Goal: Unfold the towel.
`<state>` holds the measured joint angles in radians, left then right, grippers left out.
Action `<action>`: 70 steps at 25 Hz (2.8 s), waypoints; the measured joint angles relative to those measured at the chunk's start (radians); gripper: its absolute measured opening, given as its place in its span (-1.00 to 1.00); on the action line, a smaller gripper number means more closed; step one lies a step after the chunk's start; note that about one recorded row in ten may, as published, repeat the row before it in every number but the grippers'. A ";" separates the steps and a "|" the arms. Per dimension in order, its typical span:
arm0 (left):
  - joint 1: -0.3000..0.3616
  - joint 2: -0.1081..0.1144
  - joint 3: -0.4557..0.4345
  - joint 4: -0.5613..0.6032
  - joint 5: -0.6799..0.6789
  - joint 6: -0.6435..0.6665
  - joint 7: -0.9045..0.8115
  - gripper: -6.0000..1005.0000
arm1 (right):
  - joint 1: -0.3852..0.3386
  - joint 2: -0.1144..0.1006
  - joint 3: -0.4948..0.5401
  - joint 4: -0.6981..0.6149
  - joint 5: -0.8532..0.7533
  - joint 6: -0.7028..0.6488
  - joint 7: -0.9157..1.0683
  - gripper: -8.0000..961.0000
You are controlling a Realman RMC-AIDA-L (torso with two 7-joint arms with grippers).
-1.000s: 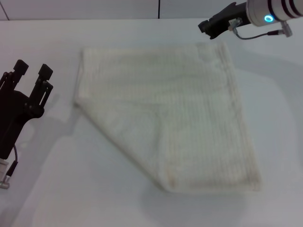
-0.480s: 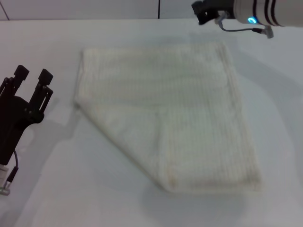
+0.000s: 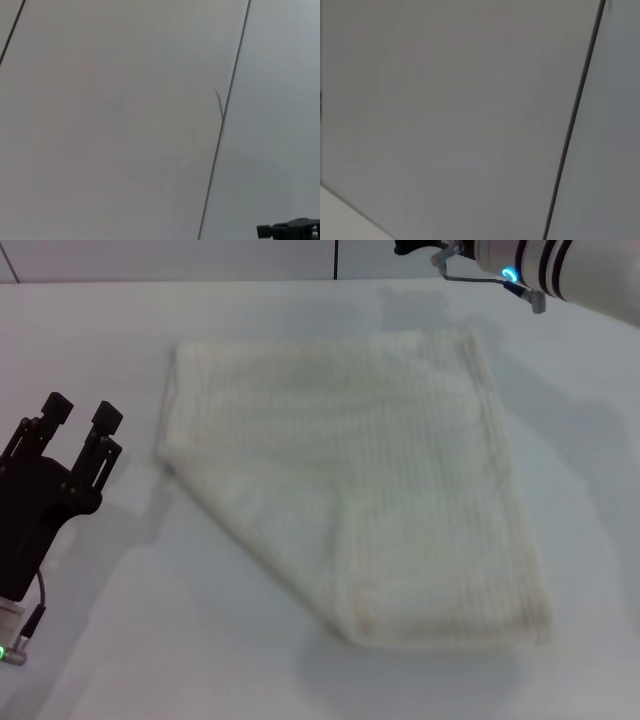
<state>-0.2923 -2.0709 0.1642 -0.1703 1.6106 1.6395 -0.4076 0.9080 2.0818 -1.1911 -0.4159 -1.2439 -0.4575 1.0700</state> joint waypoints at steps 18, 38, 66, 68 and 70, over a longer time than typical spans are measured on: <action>0.003 0.002 0.034 0.000 0.000 0.000 -0.013 0.06 | -0.003 0.001 -0.004 0.041 0.082 -0.050 -0.076 -0.99; -0.024 0.005 0.048 0.025 0.008 0.008 -0.055 0.05 | 0.067 -0.128 -0.188 -0.109 -0.866 -0.437 0.998 -0.98; -0.064 0.001 0.057 0.015 0.026 -0.019 -0.055 0.02 | -0.049 -0.106 0.043 -0.208 -1.198 -0.513 1.144 -0.98; -0.059 0.000 0.059 0.014 0.026 -0.017 -0.062 0.02 | -0.047 -0.102 0.042 -0.208 -1.198 -0.503 1.144 -0.98; -0.059 0.000 0.059 0.014 0.026 -0.017 -0.062 0.02 | -0.047 -0.099 0.040 -0.210 -1.199 -0.492 1.144 -0.98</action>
<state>-0.3515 -2.0707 0.2232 -0.1563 1.6368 1.6220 -0.4700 0.8608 1.9826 -1.1511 -0.6259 -2.4424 -0.9498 2.2137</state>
